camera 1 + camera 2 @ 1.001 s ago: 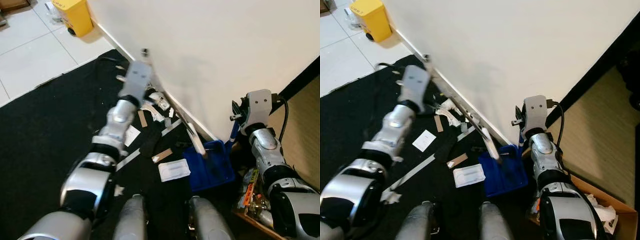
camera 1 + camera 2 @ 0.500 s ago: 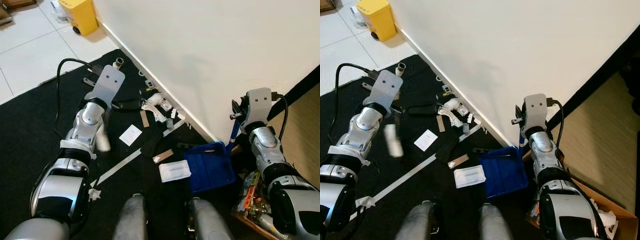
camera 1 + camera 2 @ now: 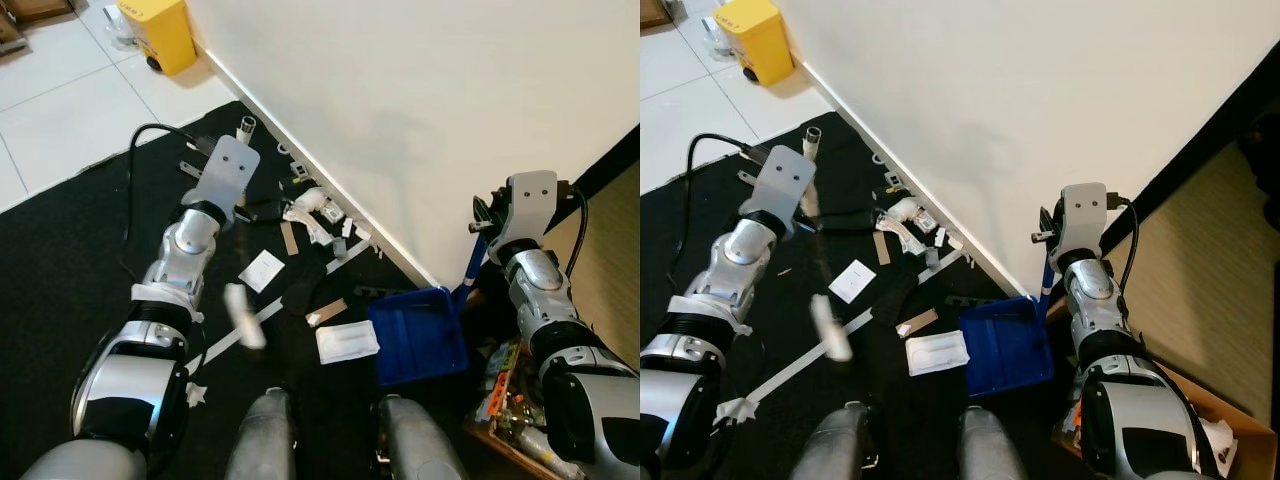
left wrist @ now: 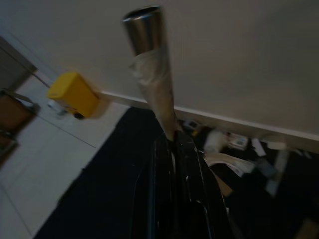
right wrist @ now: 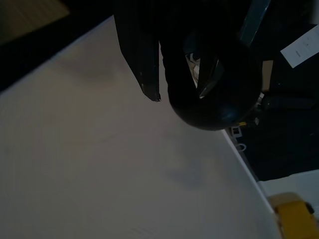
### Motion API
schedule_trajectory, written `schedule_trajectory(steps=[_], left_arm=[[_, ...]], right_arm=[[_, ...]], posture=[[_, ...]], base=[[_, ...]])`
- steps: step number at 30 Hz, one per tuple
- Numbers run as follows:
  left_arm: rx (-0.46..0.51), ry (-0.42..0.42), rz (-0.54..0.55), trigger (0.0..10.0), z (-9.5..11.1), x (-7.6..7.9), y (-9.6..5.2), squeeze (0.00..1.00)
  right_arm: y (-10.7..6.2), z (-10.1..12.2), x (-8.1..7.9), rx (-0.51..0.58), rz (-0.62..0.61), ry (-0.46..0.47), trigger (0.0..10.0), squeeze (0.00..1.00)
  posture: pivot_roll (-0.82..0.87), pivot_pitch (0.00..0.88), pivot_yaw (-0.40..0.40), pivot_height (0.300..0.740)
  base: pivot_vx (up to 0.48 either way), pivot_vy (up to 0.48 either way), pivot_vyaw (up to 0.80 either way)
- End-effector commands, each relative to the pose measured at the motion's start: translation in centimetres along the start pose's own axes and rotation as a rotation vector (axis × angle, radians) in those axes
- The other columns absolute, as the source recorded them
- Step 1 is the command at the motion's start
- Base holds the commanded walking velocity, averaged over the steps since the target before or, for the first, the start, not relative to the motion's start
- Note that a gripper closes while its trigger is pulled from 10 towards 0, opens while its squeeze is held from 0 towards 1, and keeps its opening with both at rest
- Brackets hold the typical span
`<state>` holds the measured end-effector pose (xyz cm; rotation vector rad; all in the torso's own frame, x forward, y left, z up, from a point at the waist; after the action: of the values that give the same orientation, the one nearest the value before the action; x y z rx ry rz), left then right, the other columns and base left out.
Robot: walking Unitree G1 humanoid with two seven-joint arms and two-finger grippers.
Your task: Sweep floor
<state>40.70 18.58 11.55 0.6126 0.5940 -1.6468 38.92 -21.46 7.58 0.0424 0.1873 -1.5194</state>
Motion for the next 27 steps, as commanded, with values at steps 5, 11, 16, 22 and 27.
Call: schedule_trajectory(steps=[5,11,16,22,27], left_arm=[[0.041,-0.009,0.033,10.0,1.2,-1.2,0.5,0.0],[0.104,-0.035,0.074,10.0,3.5,-3.6,1.5,0.0],[0.129,0.051,0.208,10.0,6.0,-9.0,2.4,0.0],[0.146,0.055,0.223,10.0,7.1,-9.9,2.6,0.0],[0.143,0.061,0.201,10.0,6.9,-8.2,2.7,0.0]], right_arm=[[0.0,-0.5,0.3,-0.021,-0.019,0.075,10.0,0.0],[0.4,0.8,1.1,0.002,-0.038,0.072,10.0,0.0],[0.6,2.0,2.2,0.034,-0.08,0.099,10.0,0.0],[0.6,2.2,2.4,0.035,-0.086,0.102,10.0,0.0],[0.7,2.4,2.5,0.033,-0.084,0.088,10.0,0.0]], posture=[[0.01,0.072,-0.01,0.74],[0.01,0.062,-0.006,0.74],[0.01,0.05,-0.002,0.74],[0.01,0.057,0.0,0.74],[0.0,0.056,-0.009,0.74]], base=[[0.0,0.0,0.0],[0.0,0.0,0.0],[0.0,0.0,0.0],[0.0,0.0,0.0],[0.0,0.0,0.0]])
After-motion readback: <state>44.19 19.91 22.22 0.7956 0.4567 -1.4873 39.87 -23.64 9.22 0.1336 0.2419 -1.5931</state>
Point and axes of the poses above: a point about 5 cm out from each wrist's last joint towards the gripper, its own y axis pointing out of the wrist towards the gripper, its own z axis along the axis of the wrist's last joint, x = y × z, the point moved 5 cm from there along y, pointing out of the wrist towards the gripper, and after that the axes turned 14 degrees about y, right-handed, at the moved point
